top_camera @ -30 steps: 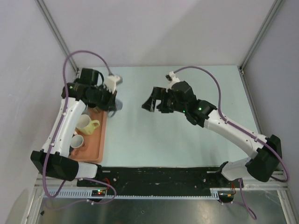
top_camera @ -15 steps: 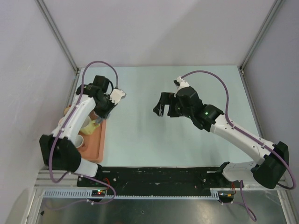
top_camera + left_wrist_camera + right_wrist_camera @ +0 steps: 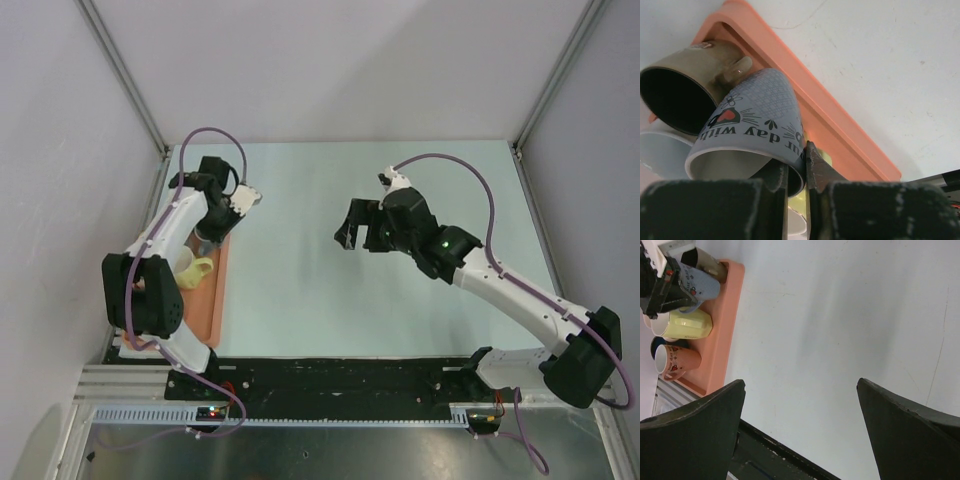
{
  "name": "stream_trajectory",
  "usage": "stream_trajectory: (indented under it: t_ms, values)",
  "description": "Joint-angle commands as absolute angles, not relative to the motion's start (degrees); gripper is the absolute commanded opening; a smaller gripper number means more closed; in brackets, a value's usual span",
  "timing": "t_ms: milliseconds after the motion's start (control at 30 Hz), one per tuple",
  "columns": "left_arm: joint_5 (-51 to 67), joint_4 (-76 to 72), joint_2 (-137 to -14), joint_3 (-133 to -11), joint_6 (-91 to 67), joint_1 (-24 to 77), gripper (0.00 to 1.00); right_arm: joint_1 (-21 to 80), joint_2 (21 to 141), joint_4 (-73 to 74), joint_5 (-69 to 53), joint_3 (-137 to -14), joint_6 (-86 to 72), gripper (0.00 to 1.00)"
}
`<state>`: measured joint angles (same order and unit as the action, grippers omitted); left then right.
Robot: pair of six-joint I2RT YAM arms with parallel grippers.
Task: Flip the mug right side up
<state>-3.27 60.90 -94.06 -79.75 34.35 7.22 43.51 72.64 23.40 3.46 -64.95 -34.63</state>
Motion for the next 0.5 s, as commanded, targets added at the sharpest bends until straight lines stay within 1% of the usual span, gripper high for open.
stream_trajectory:
  t_ms: [0,133,467]
  values:
    - [-2.1,60.0,-90.9,-76.0,36.8,6.3,0.0,42.8,70.6,22.8,4.7,-65.1,-33.6,0.99]
    - [-1.1,60.0,-91.8,-74.0,36.9,4.4,0.0,42.1,70.6,22.4,4.0,-65.1,-33.6,0.99]
    - [-3.0,59.2,-95.6,-75.5,37.4,2.1,0.0,41.1,69.7,23.6,4.4,-65.1,-33.2,0.99]
